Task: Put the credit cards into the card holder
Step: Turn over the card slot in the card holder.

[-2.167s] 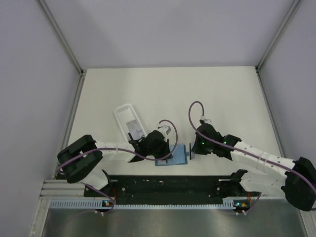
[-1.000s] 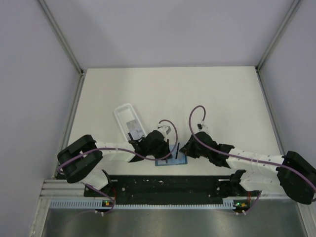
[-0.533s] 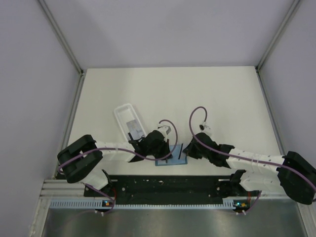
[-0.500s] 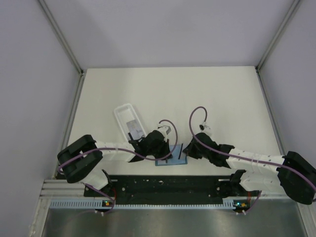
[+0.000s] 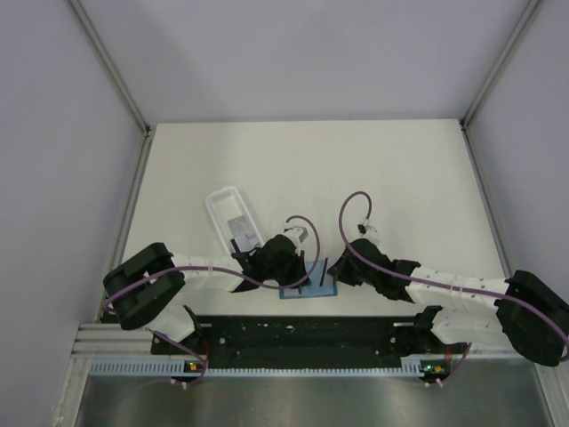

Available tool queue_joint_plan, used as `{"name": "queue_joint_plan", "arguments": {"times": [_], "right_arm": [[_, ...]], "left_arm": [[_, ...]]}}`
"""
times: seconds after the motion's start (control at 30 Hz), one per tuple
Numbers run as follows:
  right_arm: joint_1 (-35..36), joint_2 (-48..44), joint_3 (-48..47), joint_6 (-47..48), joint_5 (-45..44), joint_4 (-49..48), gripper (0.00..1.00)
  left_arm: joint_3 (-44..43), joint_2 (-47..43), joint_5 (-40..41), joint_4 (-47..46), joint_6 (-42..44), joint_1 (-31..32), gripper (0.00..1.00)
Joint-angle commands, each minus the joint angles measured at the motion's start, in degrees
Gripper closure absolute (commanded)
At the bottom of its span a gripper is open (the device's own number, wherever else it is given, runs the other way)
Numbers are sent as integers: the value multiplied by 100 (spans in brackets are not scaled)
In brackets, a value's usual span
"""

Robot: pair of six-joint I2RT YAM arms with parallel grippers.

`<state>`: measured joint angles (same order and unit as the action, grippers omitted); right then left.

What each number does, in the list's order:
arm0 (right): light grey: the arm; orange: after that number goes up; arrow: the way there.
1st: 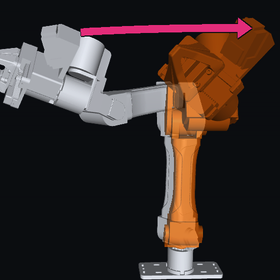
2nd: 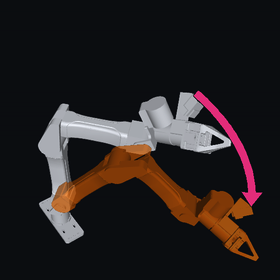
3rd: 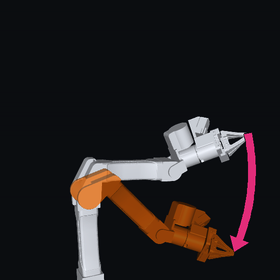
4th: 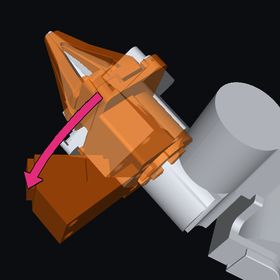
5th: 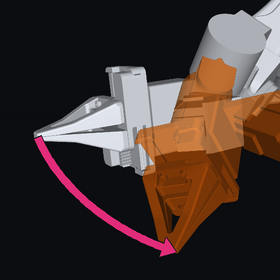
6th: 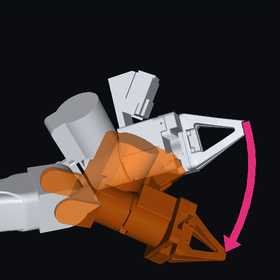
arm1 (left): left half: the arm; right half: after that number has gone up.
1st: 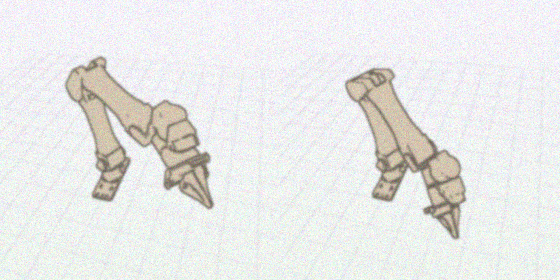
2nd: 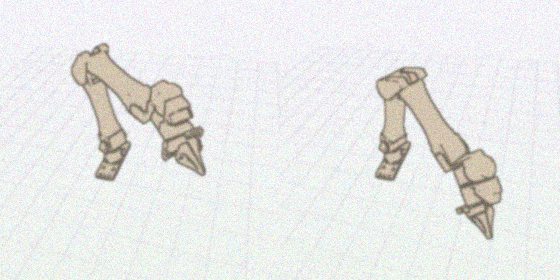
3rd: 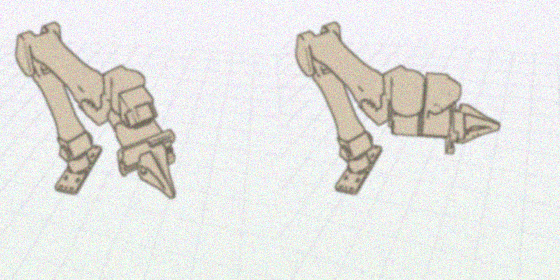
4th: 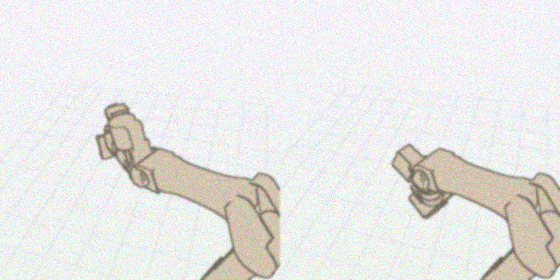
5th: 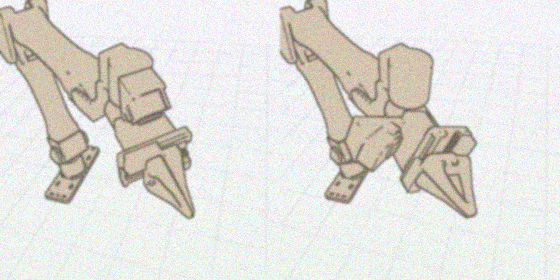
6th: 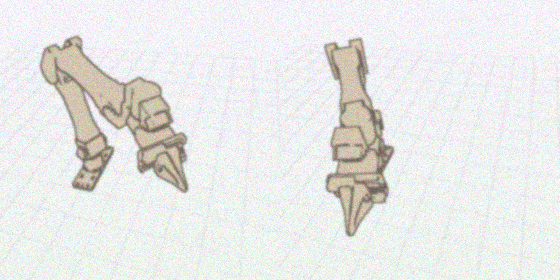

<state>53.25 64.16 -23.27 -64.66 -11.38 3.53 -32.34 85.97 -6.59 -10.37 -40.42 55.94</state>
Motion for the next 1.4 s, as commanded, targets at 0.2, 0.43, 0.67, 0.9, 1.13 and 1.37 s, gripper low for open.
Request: {"name": "queue_joint_plan", "arguments": {"times": [0.2, 0.43, 0.67, 0.9, 1.13, 1.37], "right_arm": [[106, 325, -73, -20, 83, -494, 100], [115, 387, -20, -108, 136, -652, 100], [132, 352, 85, -231, 180, -976, 100], [124, 351, 147, -319, 241, -1232, 100], [133, 325, 191, -354, 268, -1355, 100], [141, 413, 173, -354, 346, -1478, 100]], "left_arm": [[166, 7, 88, 431, 96, -13, 100], [149, -2, 53, 413, 87, -13, 100], [61, -98, 17, 439, 70, -13, 100], [-18, -212, -9, 510, 61, -13, 100], [-176, -327, -9, 633, 87, -13, 100], [-238, -397, 0, 694, 79, -13, 100]]}}
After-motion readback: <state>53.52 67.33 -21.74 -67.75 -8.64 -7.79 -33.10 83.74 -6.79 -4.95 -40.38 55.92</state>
